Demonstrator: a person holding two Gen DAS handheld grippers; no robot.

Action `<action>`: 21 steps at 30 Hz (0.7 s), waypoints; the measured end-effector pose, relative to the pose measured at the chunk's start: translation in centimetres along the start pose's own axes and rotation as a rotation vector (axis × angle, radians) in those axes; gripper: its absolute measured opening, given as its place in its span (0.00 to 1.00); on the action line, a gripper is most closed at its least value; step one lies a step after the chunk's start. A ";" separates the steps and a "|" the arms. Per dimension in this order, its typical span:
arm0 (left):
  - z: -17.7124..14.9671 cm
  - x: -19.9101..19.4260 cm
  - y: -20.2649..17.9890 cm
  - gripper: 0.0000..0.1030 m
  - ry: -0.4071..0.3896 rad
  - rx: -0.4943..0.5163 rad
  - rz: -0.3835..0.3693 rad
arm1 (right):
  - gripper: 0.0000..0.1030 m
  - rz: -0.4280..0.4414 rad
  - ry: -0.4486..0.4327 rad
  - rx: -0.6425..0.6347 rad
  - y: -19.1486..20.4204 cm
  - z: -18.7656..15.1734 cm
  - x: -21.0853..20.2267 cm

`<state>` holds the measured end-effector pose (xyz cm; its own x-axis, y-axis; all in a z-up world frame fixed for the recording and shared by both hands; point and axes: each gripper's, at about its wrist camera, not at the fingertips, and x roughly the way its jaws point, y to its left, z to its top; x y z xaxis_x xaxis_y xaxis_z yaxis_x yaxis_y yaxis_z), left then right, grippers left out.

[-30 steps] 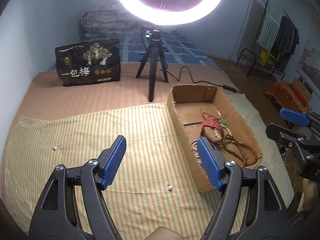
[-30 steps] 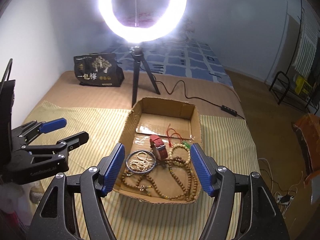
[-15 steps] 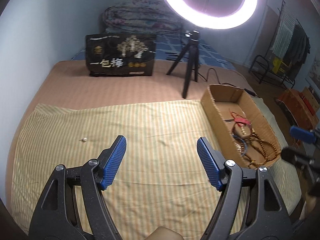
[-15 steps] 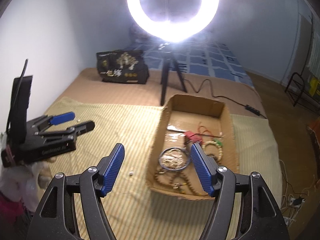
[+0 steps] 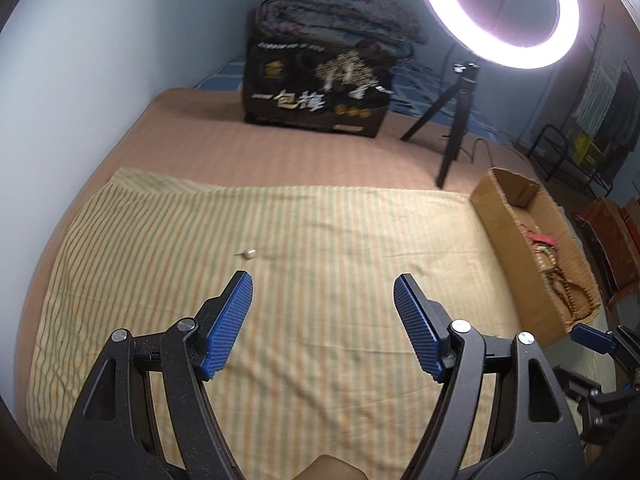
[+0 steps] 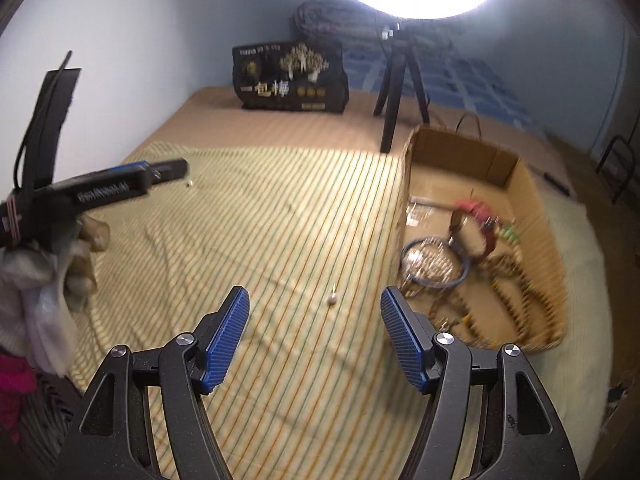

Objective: Organize jewelry
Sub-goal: 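Move right tool down to the pearl stud earring on the sheet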

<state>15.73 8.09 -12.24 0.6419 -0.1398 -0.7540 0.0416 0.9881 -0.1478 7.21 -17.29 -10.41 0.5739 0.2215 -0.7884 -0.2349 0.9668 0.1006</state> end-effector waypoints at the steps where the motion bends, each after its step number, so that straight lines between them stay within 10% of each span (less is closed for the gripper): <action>1: -0.2 0.2 0.7 0.73 0.005 -0.005 0.005 | 0.64 -0.007 -0.004 0.005 -0.1 -0.3 0.3; 21: -0.6 7.0 5.1 0.67 0.043 0.102 0.037 | 0.42 -0.048 -0.080 0.100 -0.2 -3.7 3.5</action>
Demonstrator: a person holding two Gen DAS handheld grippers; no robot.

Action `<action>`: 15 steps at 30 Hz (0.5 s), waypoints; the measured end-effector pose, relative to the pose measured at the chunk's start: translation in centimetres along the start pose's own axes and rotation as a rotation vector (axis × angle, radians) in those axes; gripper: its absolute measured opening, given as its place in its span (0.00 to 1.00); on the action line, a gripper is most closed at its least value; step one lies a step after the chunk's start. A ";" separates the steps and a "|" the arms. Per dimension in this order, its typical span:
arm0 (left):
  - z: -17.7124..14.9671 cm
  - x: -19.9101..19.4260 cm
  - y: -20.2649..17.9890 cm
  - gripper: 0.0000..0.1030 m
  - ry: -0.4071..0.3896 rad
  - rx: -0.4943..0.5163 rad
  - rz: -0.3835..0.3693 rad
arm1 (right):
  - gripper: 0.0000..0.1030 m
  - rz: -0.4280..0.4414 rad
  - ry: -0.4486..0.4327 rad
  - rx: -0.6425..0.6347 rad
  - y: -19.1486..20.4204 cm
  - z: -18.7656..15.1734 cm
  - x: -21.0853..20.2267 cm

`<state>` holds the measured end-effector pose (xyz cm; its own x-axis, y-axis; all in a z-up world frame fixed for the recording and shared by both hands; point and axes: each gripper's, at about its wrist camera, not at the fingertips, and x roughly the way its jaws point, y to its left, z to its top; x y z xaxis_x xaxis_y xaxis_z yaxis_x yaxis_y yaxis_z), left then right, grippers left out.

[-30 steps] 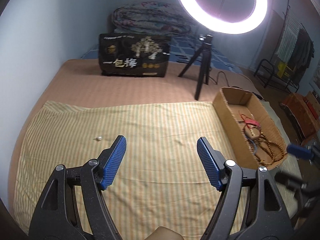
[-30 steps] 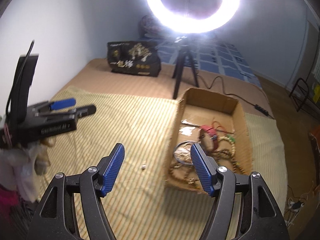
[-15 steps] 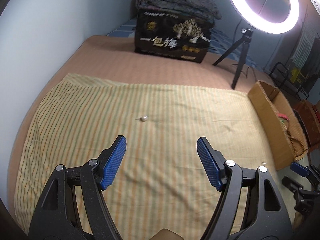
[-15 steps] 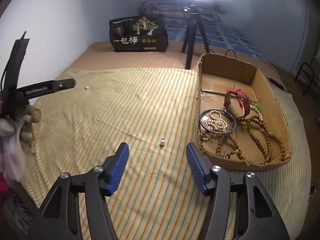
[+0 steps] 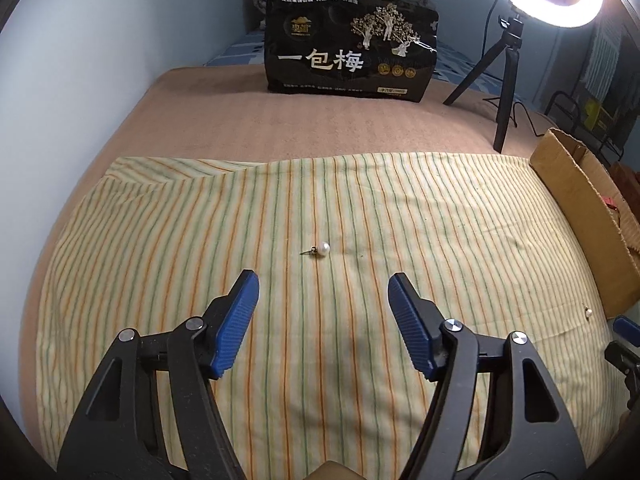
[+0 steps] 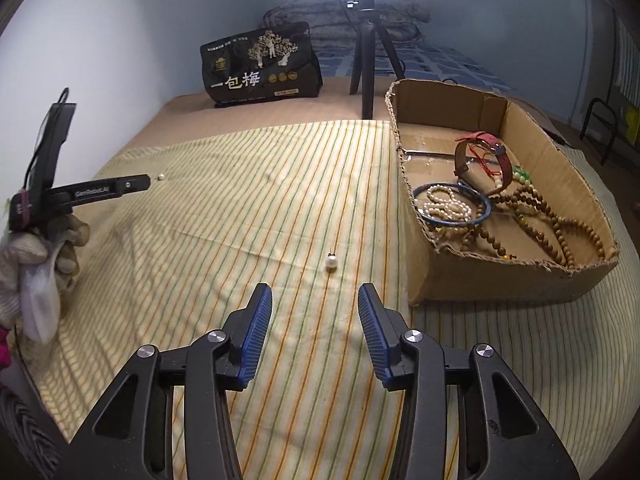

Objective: Organize jewelry
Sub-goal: 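Move right tool down to the pearl stud earring on the sheet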

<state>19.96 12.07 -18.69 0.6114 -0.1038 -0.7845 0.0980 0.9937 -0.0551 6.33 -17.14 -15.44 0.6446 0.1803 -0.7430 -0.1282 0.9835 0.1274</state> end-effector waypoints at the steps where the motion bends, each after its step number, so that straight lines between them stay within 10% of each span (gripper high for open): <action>1: 0.0 0.3 0.0 0.66 0.001 0.001 -0.001 | 0.42 -0.004 0.000 -0.004 0.1 0.1 0.2; 15: 0.4 1.9 0.7 0.62 -0.019 -0.012 -0.037 | 0.31 -0.046 0.009 0.044 -0.4 0.6 3.4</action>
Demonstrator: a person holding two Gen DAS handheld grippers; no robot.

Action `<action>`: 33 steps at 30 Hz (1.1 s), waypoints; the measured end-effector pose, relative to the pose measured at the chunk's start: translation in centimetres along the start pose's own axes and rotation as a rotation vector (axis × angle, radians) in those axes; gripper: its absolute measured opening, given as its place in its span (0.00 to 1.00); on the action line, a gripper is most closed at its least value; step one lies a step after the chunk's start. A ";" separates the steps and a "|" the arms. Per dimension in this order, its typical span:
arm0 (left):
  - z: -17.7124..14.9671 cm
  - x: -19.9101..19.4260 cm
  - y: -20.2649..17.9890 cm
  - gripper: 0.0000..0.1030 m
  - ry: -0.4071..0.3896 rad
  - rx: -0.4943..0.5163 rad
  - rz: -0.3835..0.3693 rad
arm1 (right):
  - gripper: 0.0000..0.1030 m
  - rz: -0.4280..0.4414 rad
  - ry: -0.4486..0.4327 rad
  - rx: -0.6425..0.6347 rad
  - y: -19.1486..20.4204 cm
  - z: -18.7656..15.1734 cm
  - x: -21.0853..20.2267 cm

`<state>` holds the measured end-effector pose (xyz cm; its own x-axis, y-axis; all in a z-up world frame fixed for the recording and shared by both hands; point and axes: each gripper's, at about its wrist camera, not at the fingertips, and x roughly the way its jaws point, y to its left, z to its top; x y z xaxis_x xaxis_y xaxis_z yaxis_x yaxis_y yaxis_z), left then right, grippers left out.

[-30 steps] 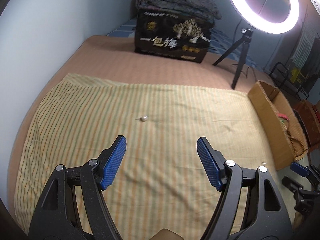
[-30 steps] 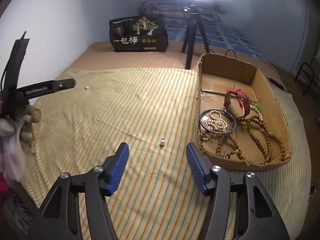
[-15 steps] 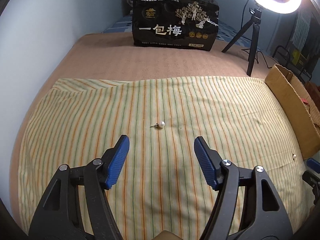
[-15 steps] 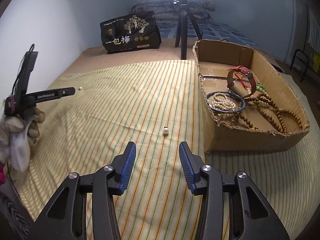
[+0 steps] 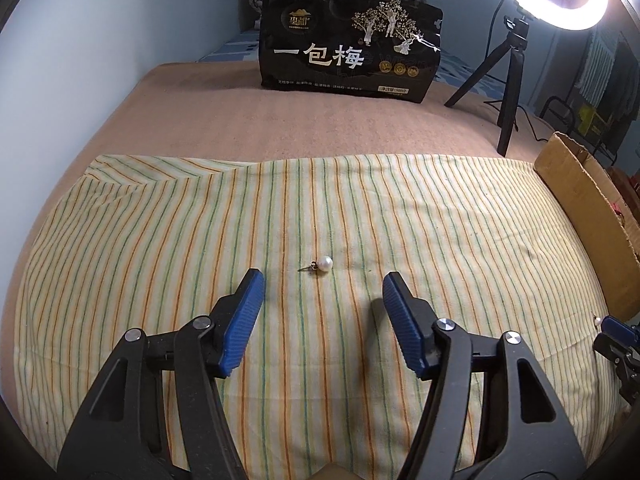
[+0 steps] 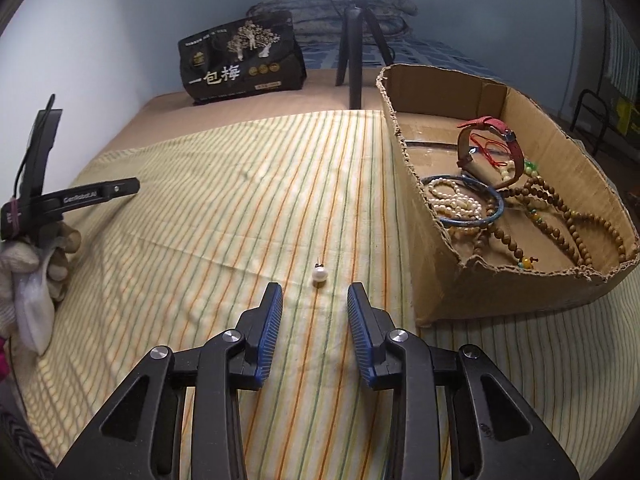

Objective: Organize jewelry
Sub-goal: 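Move right tool down to the pearl stud earring on the sheet, then close right tool on the pearl stud earring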

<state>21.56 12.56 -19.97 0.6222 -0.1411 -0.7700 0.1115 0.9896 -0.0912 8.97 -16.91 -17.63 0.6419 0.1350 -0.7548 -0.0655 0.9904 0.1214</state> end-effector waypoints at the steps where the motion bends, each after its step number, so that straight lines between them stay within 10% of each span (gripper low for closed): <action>1: 0.1 0.1 0.0 0.62 -0.001 -0.001 -0.003 | 0.31 -0.007 0.002 -0.005 0.1 0.1 0.2; 33: 0.9 1.1 -0.3 0.16 0.007 0.027 0.039 | 0.07 0.034 0.000 -0.006 0.2 0.9 2.4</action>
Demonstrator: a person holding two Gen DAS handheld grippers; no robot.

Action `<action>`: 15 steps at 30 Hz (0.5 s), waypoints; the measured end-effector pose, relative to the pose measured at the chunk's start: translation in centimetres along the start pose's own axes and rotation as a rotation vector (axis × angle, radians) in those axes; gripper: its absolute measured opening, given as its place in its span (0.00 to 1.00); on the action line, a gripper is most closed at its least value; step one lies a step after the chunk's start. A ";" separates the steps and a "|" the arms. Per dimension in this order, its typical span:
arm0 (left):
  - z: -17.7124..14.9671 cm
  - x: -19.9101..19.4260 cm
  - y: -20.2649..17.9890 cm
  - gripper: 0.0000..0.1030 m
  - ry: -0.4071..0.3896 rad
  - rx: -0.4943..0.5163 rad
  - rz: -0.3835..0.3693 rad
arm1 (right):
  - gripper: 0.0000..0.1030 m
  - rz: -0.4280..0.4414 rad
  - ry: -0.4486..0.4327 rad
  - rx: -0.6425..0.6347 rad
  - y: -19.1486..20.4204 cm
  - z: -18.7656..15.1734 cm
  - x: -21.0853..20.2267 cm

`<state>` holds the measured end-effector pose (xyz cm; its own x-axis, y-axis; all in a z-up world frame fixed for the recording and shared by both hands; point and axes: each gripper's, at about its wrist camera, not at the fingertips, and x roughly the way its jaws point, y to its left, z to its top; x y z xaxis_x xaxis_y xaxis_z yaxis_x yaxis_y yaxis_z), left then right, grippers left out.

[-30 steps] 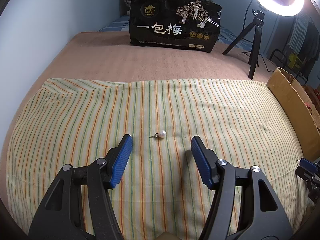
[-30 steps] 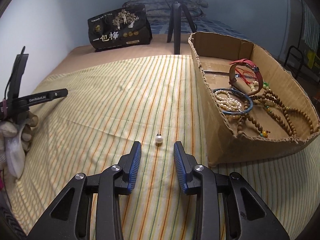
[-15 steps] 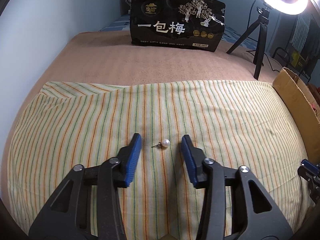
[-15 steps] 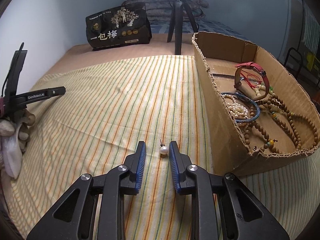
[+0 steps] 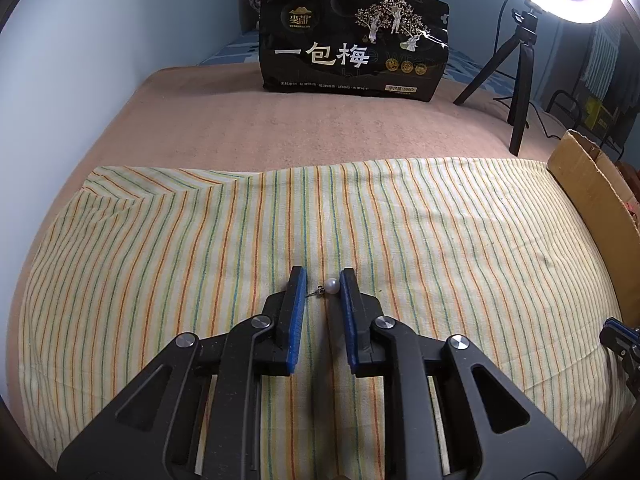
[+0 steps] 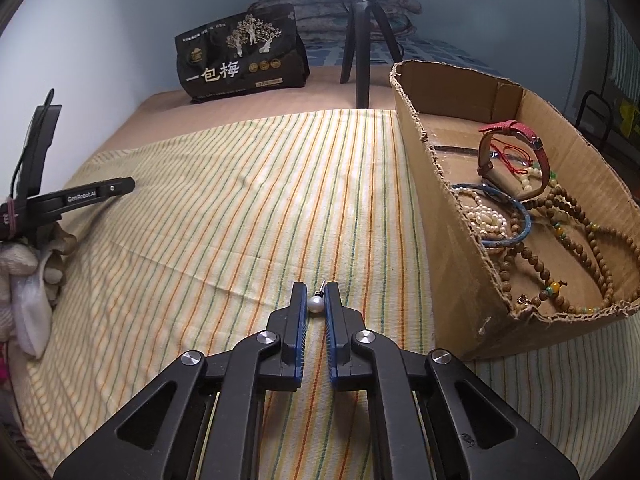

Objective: Organize jewelry
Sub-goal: 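Close right tool on the pearl stud earring, then lift the earring with right tool and carry it over the box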

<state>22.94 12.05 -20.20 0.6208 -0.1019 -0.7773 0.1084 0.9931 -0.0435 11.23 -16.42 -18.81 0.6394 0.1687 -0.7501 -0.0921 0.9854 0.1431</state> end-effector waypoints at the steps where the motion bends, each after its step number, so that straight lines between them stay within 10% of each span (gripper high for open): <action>1: -0.1 0.0 0.0 0.15 -0.001 0.003 0.001 | 0.07 0.002 -0.002 0.001 0.0 0.0 -0.1; 15: -0.6 -1.8 -0.4 0.15 -0.007 0.024 0.020 | 0.07 0.029 -0.031 -0.007 -0.3 -0.1 -2.2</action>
<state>21.28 11.87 -19.14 0.6284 -0.0826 -0.7734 0.1148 0.9933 -0.0128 9.78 -17.10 -17.26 0.6594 0.1966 -0.7257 -0.1163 0.9802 0.1600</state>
